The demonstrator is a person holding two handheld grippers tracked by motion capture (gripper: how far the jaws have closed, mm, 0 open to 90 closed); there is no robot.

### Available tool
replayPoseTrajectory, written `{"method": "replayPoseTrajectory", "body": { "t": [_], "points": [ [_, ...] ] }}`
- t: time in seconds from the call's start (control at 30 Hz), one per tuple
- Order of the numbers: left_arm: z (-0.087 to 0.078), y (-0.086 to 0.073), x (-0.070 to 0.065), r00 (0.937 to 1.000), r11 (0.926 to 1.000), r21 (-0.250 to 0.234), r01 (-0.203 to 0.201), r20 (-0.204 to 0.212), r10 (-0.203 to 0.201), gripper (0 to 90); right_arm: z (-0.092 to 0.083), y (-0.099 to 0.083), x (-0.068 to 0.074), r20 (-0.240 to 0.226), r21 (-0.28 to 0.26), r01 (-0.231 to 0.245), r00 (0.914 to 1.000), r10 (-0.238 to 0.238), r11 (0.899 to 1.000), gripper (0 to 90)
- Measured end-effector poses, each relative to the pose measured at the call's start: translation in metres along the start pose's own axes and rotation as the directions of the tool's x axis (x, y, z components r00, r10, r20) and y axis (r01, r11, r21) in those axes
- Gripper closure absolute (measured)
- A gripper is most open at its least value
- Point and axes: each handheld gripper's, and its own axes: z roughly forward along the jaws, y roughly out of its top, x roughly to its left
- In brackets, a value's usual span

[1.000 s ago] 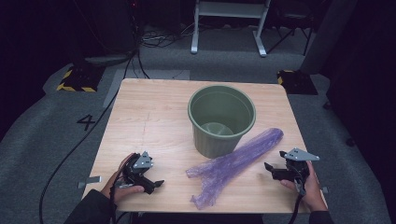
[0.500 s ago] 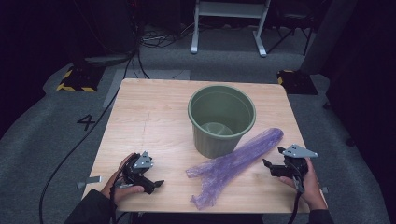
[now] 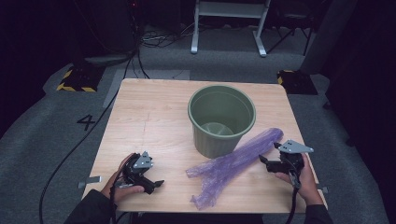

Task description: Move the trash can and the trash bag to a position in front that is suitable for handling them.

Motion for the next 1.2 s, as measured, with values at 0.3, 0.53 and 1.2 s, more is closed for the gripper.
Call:
{"method": "replayPoseTrajectory", "body": {
  "t": [0.3,0.53,1.2],
  "points": [
    [0.0,0.0,0.0,1.0,1.0,0.0,0.0,0.0,0.0,0.0,0.003,0.013,0.004,0.001,-0.009,0.021,0.9998,-0.021,1.0,19.9],
    [0.0,0.0,0.0,1.0,1.0,0.0,0.0,0.0,0.0,0.0,0.007,0.022,0.006,0.0,-0.026,0.021,0.9998,-0.021,0.999,20.5],
    [0.0,0.0,0.0,1.0,1.0,0.0,0.0,0.0,0.0,0.0,0.025,0.043,0.023,-0.068,-0.041,0.068,0.9952,-0.071,0.997,19.8]
  ]
}}
